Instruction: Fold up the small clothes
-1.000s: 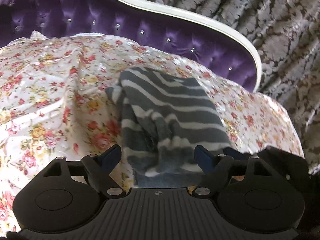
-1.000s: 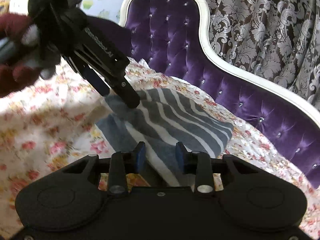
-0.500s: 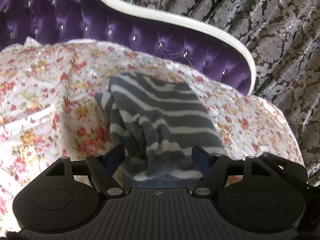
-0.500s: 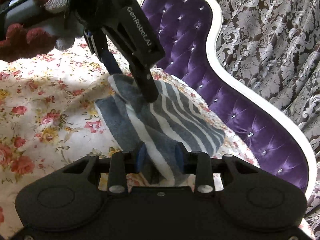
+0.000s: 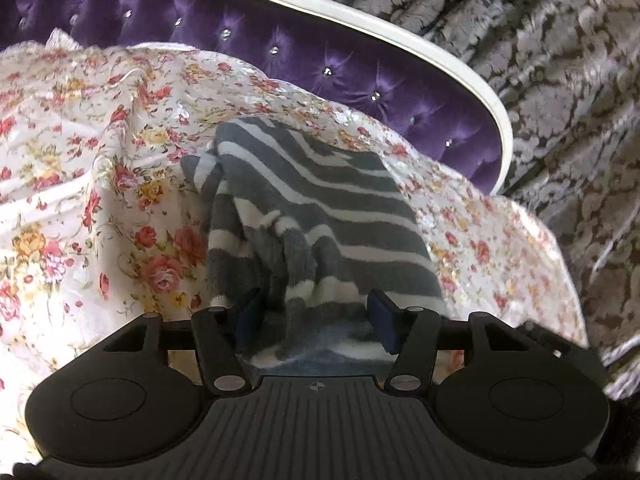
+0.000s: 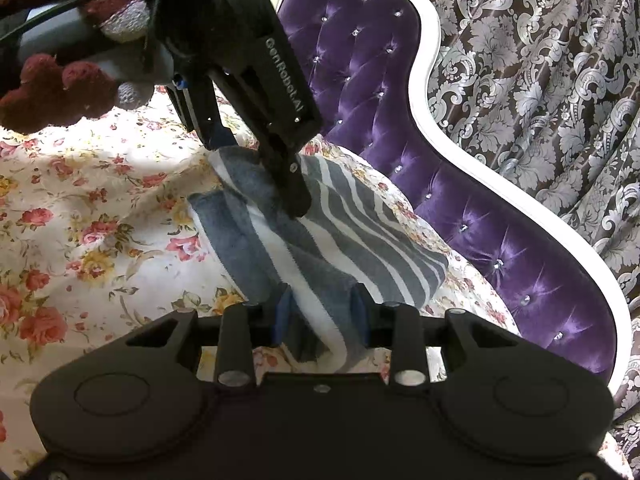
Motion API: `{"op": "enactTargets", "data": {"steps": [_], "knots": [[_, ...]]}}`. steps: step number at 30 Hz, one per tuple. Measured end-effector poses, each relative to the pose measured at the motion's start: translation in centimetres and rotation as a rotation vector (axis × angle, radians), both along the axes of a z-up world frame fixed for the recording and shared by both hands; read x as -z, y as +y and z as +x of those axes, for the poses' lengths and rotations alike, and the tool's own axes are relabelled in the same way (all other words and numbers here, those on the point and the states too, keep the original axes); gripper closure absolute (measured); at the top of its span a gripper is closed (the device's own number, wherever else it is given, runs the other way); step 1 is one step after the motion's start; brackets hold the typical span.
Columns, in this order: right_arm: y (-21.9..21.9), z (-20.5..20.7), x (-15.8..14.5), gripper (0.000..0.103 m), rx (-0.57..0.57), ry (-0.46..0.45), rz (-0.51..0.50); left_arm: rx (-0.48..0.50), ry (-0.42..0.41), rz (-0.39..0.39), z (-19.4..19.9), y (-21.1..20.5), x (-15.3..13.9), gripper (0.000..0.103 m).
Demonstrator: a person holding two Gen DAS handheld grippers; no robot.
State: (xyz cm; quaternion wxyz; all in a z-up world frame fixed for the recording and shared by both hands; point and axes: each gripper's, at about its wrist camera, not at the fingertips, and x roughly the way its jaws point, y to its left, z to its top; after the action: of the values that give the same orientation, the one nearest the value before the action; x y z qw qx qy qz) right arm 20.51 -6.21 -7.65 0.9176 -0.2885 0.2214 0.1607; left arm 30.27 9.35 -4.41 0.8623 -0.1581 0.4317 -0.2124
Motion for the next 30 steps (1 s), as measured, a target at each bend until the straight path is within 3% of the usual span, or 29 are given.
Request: {"op": "enactTargets", "data": {"steps": [3,6,8,11,13,17,27,28,29,30], "knots": [[0.0,0.2,0.1,0.064,0.001,0.004,-0.004,-0.032,0.025,-0.059,0.5,0.9,0.4,0.055],[-0.1,0.3,0.1,0.072,0.007,0.001,-0.006,-0.068,0.044,-0.115,0.9,1.7,0.9,0.068],[-0.1,0.5,0.1,0.085,0.008,0.001,-0.004,-0.091,0.051,-0.158,1.1,2.1,1.1,0.082],[-0.4,0.3,-0.3,0.094,0.005,0.000,0.014,-0.110,0.040,-0.199,1.2,2.6,1.1,0.088],[-0.8,0.1,-1.0,0.095,0.004,0.002,0.025,-0.114,0.021,-0.189,1.1,2.6,0.5,0.088],[-1.7,-0.3,-1.9,0.096,0.009,0.005,0.036,-0.105,0.024,-0.274,0.6,3.7,-0.1,0.091],[-1.3,-0.2,-1.1,0.096,-0.003,0.049,0.018,-0.136,0.005,-0.258,0.6,4.9,0.0,0.094],[-1.3,-0.2,-1.0,0.096,-0.002,0.050,0.018,-0.133,-0.002,-0.262,0.6,4.8,-0.1,0.092],[-1.3,-0.2,-1.0,0.096,-0.001,0.050,0.017,-0.126,-0.003,-0.269,0.6,4.6,0.0,0.080],[-1.4,-0.2,-1.1,0.096,0.000,0.049,0.018,-0.119,0.003,-0.276,0.7,4.5,0.0,0.074]]}}
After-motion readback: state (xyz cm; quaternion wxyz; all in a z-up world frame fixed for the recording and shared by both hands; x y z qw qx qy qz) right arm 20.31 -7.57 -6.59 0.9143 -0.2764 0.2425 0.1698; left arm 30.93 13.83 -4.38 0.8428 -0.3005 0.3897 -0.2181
